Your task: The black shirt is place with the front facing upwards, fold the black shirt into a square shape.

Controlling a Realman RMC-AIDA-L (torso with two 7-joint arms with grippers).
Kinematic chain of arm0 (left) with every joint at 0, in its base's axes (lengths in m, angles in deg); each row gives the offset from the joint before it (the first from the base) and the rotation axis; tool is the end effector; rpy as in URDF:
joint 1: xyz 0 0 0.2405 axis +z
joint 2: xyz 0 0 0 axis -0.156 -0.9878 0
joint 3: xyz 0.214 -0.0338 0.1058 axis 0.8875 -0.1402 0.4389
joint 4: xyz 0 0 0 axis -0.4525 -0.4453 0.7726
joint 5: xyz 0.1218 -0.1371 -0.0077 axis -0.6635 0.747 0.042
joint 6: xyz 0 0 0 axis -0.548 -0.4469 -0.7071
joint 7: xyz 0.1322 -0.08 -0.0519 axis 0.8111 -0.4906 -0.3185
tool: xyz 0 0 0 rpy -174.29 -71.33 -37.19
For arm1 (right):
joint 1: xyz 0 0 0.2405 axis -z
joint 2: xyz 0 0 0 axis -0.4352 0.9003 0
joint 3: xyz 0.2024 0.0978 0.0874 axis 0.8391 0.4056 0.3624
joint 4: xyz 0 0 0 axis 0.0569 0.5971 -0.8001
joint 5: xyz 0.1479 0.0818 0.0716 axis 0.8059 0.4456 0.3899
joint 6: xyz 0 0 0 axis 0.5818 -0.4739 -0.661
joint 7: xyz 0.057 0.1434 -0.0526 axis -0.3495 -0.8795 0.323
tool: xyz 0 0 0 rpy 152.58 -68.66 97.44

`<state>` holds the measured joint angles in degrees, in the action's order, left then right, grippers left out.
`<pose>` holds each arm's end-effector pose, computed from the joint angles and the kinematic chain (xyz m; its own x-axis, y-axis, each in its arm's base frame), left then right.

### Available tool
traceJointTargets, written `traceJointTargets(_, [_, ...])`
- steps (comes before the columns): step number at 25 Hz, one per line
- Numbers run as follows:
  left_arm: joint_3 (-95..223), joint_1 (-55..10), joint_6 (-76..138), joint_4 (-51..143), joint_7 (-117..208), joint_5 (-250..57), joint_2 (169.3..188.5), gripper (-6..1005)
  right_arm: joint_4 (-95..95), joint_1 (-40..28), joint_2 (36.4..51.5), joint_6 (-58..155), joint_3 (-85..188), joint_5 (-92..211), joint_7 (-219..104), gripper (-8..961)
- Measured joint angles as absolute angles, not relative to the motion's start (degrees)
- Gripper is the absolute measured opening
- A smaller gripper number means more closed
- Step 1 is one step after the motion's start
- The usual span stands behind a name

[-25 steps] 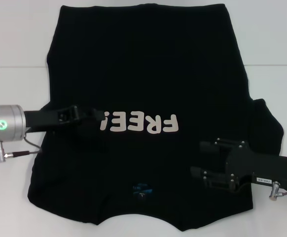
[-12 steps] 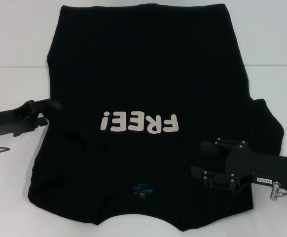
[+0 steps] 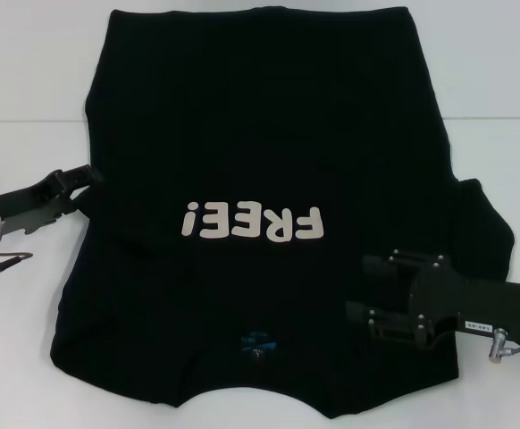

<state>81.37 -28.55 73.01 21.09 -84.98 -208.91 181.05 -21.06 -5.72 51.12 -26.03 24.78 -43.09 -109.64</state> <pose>-0.3106 0.3890 0.0184 -0.1001 0.6358 0.7654 0.9903 0.1378 0.0150 0.2421 0.2999 -0.0450 0.8651 -0.1570 -0.4765 -0.3124 -0.9117 -0.2669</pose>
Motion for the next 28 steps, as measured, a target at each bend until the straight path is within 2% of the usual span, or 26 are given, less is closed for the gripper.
traceJointTargets(5, [81.1,-28.5,69.9,21.1,-84.2,-208.9,181.8,748,-21.1,-5.7,51.12,-26.1,24.8,-43.1,-109.6,736])
traceJointTargets(20, [81.5,-30.2,70.2,23.6,-83.5,-208.5,182.06,743,-21.1,-5.6,51.12,-26.5,24.8,-43.1,-109.8,738])
traceJointTargets(28, [81.5,-31.2,81.7,24.0,-82.8,-200.4,182.17,737,-21.1,-5.4,51.12,-26.6,24.8,-43.1,-109.8,736])
